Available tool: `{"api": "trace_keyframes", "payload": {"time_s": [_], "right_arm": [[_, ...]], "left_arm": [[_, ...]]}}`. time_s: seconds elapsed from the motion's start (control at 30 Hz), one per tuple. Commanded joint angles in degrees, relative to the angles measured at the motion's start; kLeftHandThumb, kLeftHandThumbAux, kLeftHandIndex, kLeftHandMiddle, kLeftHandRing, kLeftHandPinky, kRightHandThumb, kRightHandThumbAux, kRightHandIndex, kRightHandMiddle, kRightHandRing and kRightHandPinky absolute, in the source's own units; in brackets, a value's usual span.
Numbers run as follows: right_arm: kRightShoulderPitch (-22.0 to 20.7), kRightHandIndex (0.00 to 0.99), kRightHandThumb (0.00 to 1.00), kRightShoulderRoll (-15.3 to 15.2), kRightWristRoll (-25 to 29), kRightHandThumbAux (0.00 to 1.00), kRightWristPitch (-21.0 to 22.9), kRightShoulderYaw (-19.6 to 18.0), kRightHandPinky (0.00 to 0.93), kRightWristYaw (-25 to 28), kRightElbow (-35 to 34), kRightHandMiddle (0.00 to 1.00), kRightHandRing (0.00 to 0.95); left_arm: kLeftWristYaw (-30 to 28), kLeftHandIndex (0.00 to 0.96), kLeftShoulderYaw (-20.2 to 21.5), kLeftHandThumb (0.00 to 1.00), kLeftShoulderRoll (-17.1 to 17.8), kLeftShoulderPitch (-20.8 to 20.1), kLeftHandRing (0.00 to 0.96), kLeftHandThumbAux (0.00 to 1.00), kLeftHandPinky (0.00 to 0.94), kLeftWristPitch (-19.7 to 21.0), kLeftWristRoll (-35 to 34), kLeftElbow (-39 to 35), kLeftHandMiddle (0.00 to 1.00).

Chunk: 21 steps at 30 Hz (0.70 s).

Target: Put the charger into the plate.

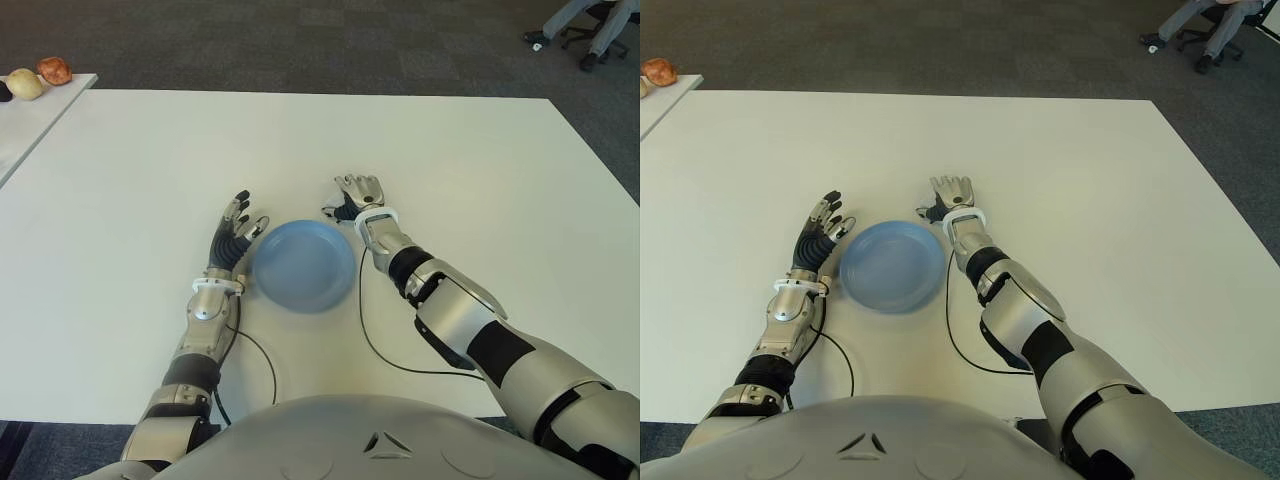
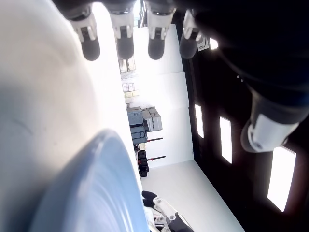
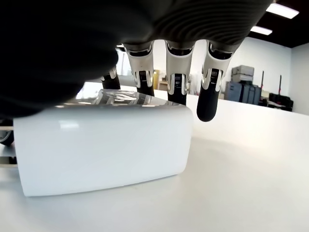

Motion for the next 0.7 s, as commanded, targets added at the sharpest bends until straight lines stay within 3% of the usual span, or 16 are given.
{"api": "trace_keyframes", "payload": {"time_s": [0.03, 0.13, 0.2, 0.3, 0.7], "right_arm": [[4.3, 0.236, 0.632, 0.3, 2.4, 0.320, -1.3, -1.2, 0.595, 5.5, 2.9, 0.471, 0.525], [4.4, 0.354, 0.669, 0.5, 3.2, 0.356, -1.1, -2.3, 0.681, 5.7, 3.0, 0.573, 0.611], [4.5, 0.400, 0.699, 0.5, 3.3, 0.555, -1.0, -2.6, 0.731, 5.2, 3.0, 0.630, 0.659], [4.8, 0.423, 0.716, 0.6, 3.3, 0.648, -1.0, -2.8, 0.771, 4.0, 3.0, 0.672, 0.700], [6.2, 0.439, 0.733, 0.0, 3.3, 0.697, -3.1, -2.9, 0.811, 0.3, 3.3, 0.742, 0.769]], "left_arm": [[0.8, 0.000, -0.6, 0.000, -0.6, 3.5, 0.024, 0.542, 0.025, 2.3, 0.7, 3.7, 0.031], [1.0, 0.000, -0.6, 0.000, -0.6, 3.5, 0.025, 0.541, 0.028, 2.0, 0.9, 3.9, 0.031], [1.1, 0.000, -0.6, 0.000, -0.6, 3.5, 0.029, 0.535, 0.035, 1.8, 1.0, 4.0, 0.034], [1.4, 0.000, -0.6, 0.000, -0.6, 3.4, 0.034, 0.531, 0.043, 1.3, 1.0, 4.3, 0.040], [2.2, 0.000, -0.2, 0.000, -0.8, 3.4, 0.045, 0.547, 0.049, -0.3, 1.0, 5.2, 0.046]]}}
